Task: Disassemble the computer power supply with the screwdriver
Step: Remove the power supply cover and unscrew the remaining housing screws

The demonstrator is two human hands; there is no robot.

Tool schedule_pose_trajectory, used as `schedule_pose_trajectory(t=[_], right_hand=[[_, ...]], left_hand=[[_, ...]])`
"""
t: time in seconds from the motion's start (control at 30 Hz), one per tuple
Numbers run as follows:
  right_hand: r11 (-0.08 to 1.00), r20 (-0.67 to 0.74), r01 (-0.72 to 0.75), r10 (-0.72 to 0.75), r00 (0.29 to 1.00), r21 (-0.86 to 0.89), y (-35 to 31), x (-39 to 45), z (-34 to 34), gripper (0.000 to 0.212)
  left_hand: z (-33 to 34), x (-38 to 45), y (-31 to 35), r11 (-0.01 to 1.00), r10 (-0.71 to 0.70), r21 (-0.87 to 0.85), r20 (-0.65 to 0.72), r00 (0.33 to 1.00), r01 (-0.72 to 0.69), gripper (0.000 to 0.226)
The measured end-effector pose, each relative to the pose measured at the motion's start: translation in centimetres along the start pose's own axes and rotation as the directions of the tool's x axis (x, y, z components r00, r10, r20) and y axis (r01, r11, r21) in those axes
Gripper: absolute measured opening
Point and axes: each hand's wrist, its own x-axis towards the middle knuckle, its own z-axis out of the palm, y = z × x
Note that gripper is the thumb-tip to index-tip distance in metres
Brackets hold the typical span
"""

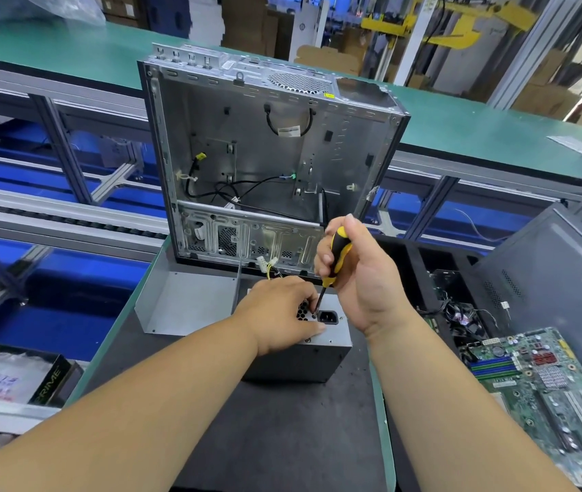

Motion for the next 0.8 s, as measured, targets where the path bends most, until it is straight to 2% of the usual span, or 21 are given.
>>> schedule_pose_trajectory(t=[0.17, 0.3, 0.4, 0.5, 0.6, 0.7, 0.8], right_hand=[[0.989, -0.121, 0.064, -0.08, 0.989, -0.136, -0.6, 0.4, 0.0, 0.03], [0.999, -0.155, 0.039, -0.034, 0.987, 0.033, -0.1, 0.6, 0.7, 0.048], [0.988, -0.166, 0.088, -0.066, 0.984, 0.124, 0.6, 0.6, 1.0, 0.055], [0.987, -0.119, 0.095, -0.079, 0.99, 0.133, 0.7, 0.6, 1.1, 0.043], [0.993, -0.084, 0.106, -0.101, 0.991, 0.05, 0.7, 0.8, 0.8, 0.026], [0.995, -0.082, 0.097, -0.1, 0.992, -0.038, 0.6, 0.9, 0.3, 0.027], [0.998, -0.119, 0.05, -0.054, 0.991, -0.036, 0.1, 1.1, 0.0, 0.037]], left_hand=[[0.1, 0.1, -0.1, 1.0, -0.001, 0.002, -0.001, 1.0, 0.001, 0.026], [0.1, 0.1, -0.1, 1.0, 0.002, 0.007, -0.001, 1.0, -0.002, 0.026], [0.1, 0.1, -0.2, 1.0, -0.007, -0.007, 0.005, 1.0, 0.007, 0.026], [0.1, 0.2, -0.2, 1.0, -0.017, -0.006, 0.01, 1.0, 0.017, 0.028], [0.1, 0.1, -0.2, 1.0, -0.012, -0.013, 0.012, 1.0, 0.013, 0.031], [0.0, 0.1, -0.2, 1.0, -0.008, -0.021, 0.002, 1.0, 0.008, 0.027], [-0.1, 0.1, -0.1, 1.0, -0.001, -0.018, 0.001, 1.0, 0.001, 0.025]])
